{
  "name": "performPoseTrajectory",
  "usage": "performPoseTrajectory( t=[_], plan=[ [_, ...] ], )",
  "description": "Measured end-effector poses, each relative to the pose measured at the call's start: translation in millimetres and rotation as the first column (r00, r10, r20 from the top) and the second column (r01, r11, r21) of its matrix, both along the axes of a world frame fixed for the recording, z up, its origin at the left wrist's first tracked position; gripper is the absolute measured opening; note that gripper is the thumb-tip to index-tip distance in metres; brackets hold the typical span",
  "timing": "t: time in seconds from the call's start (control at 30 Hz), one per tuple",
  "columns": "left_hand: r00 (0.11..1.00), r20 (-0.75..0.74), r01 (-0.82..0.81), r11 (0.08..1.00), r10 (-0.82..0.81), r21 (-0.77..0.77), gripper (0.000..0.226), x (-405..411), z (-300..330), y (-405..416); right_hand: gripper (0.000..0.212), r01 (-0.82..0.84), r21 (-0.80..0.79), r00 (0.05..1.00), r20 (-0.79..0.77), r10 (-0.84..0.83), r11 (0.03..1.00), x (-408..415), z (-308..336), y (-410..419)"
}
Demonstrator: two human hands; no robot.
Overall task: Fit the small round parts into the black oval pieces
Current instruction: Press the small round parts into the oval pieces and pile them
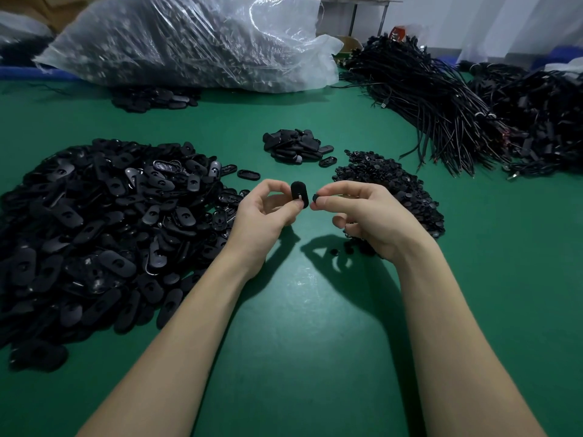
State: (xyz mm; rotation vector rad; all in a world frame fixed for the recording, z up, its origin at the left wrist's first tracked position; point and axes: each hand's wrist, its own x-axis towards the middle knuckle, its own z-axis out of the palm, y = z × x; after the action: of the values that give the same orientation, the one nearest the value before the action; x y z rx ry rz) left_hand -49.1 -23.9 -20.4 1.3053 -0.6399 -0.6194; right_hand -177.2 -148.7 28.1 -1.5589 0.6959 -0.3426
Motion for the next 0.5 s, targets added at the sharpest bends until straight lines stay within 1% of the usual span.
performPoseTrajectory(
  t=[0.1, 0.13, 0.27, 0.3, 0.4, 0.5],
  plan=[
    [1.0, -0.004, 0.03, 0.999, -0.03, -0.018, 0.032, 0.7, -0.4, 1.5, 0.012, -0.006, 0.048, 1.0, 0.018, 0.005, 0.999, 1.0, -1.2, 0.7],
    [1.0, -0.009, 0.028, 0.999, -0.028, -0.026, 0.035, 0.6, -0.2, 1.8, 0.011, -0.003, 0.062, 1.0, 0.023, 0.002, 0.998, 1.4, -1.8, 0.7],
    [0.995, -0.1, 0.014, 0.998, -0.02, -0.061, 0.022, -0.3, 0.3, 0.5, 0.014, 0.034, 0.12, 0.998, 0.053, -0.041, 0.992, 4.3, -3.4, 0.0],
    [0.993, -0.114, 0.016, 0.998, -0.024, -0.068, 0.022, -0.4, -0.3, -0.2, 0.016, 0.035, 0.127, 0.997, 0.06, -0.043, 0.991, 4.6, -3.6, 0.0],
    [0.993, -0.108, 0.031, 0.996, -0.04, -0.084, 0.027, -1.3, -0.2, -1.6, 0.019, 0.032, 0.095, 0.998, 0.053, -0.037, 0.995, 3.7, -3.4, 0.4],
    [0.998, -0.064, 0.013, 0.997, -0.018, -0.078, 0.027, -1.8, -0.7, -1.6, 0.012, 0.062, 0.07, 0.997, 0.049, -0.066, 0.996, 3.0, -1.9, 0.5]
  ],
)
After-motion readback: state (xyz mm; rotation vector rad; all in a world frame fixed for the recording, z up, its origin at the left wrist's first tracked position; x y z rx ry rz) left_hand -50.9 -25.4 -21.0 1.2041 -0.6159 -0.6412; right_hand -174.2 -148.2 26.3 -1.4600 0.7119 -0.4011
